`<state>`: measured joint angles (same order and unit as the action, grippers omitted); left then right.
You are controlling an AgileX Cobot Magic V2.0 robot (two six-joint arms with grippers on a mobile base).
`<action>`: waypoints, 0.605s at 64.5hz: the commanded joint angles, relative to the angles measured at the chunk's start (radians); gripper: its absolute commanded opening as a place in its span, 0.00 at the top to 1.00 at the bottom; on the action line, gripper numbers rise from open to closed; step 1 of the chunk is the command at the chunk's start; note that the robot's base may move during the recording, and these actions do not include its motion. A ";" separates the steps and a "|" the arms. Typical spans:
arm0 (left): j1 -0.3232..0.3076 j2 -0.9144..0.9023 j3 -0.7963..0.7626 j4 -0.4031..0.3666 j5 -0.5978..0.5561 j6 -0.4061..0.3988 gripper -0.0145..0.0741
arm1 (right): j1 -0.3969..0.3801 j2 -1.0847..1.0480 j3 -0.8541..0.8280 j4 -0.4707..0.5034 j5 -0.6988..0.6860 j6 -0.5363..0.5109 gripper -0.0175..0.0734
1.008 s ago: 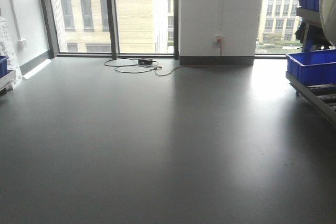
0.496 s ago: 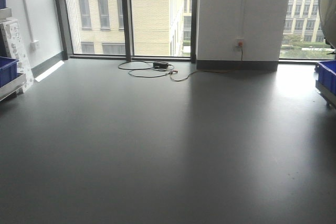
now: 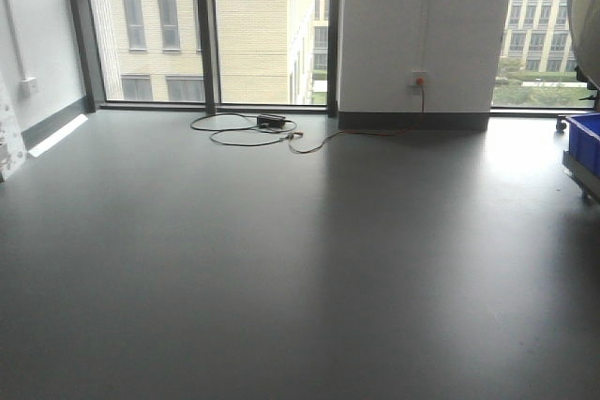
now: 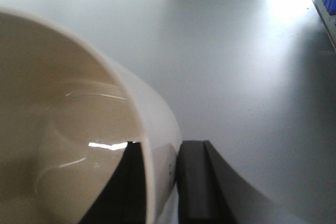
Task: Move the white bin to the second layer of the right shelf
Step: 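Drive the base along the windows carrying the white bin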
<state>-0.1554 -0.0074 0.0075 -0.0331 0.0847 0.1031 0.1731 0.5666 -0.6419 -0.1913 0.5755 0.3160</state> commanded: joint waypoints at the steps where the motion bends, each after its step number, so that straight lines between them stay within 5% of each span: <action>1: -0.001 -0.014 0.037 -0.002 -0.085 0.002 0.74 | -0.006 0.007 -0.031 -0.016 -0.100 0.001 0.73; 39: -0.001 -0.014 0.037 -0.002 -0.085 0.002 0.74 | -0.006 0.007 -0.031 -0.016 -0.100 0.001 0.73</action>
<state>-0.1554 -0.0074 0.0075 -0.0331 0.0847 0.1031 0.1731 0.5713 -0.6419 -0.1913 0.5755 0.3160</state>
